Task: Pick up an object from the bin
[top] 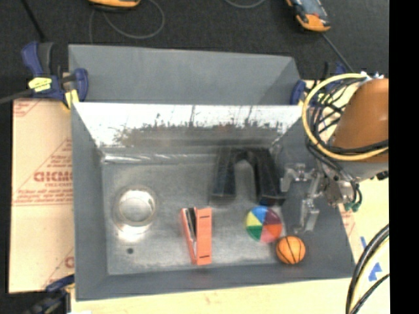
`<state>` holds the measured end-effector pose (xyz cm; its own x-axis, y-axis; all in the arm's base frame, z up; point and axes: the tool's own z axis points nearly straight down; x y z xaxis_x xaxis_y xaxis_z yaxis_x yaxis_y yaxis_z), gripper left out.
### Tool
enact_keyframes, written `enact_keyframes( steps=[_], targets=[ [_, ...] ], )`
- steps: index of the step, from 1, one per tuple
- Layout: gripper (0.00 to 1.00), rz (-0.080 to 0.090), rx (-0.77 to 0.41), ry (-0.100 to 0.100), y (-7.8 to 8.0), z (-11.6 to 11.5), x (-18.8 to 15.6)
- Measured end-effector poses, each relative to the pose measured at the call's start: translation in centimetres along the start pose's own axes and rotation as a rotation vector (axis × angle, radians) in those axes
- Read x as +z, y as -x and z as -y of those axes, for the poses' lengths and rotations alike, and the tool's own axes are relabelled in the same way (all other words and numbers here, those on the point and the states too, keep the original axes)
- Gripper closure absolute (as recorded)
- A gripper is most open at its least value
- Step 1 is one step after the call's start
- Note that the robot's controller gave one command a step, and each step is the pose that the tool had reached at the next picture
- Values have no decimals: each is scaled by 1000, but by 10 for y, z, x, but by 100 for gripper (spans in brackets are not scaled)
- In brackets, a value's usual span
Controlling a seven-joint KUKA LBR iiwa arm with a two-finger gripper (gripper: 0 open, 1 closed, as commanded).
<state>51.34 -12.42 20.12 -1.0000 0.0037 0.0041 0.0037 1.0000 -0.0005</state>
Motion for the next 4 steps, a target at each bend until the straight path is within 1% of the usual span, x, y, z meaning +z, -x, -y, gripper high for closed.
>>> enact_keyframes(
  steps=[1,2,3,4],
  targets=[
    [0,8,-4,-2,1,-1,-5],
    [0,1,46,0,-38,31,61],
    [0,8,83,0,-37,24,53],
    [0,5,44,0,-31,22,72]
  ],
)
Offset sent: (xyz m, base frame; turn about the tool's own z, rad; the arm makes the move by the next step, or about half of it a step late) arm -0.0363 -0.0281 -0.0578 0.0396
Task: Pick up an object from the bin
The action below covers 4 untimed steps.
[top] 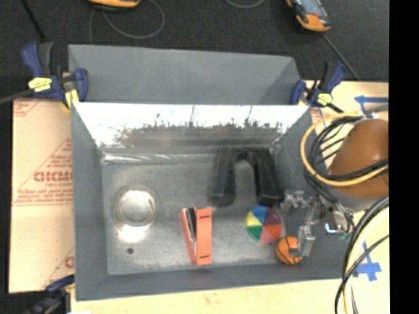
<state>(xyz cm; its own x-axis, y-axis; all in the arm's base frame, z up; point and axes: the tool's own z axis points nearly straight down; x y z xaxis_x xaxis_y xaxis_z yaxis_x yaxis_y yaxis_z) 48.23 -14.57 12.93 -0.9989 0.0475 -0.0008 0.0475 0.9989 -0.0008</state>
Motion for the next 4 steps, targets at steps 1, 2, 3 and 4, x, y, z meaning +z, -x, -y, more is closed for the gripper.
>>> enact_keyframes(
  steps=[1,2,3,4],
  targets=[
    [0,3,333,4,-3,1,51],
    [100,1,309,11,-1,1,63],
    [100,3,306,10,-1,1,61],
    [100,4,303,9,-1,1,56]
  ],
)
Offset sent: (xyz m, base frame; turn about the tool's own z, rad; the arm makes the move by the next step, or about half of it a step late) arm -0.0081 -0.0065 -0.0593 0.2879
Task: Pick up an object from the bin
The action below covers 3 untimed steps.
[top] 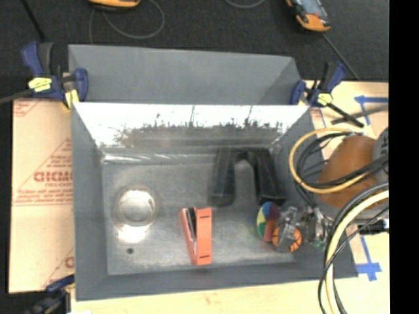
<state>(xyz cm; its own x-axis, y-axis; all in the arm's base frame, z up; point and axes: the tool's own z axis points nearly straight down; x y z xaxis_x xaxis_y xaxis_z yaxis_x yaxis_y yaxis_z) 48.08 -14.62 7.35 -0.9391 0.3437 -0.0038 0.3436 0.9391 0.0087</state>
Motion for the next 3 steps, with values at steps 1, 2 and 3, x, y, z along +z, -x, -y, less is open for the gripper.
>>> enact_keyframes(
  steps=[1,2,3],
  targets=[
    [100,-3,-1,-4,-1,1,-16],
    [100,-3,0,-7,-1,2,-36],
    [100,-4,0,-8,-1,3,-51]
  ],
)
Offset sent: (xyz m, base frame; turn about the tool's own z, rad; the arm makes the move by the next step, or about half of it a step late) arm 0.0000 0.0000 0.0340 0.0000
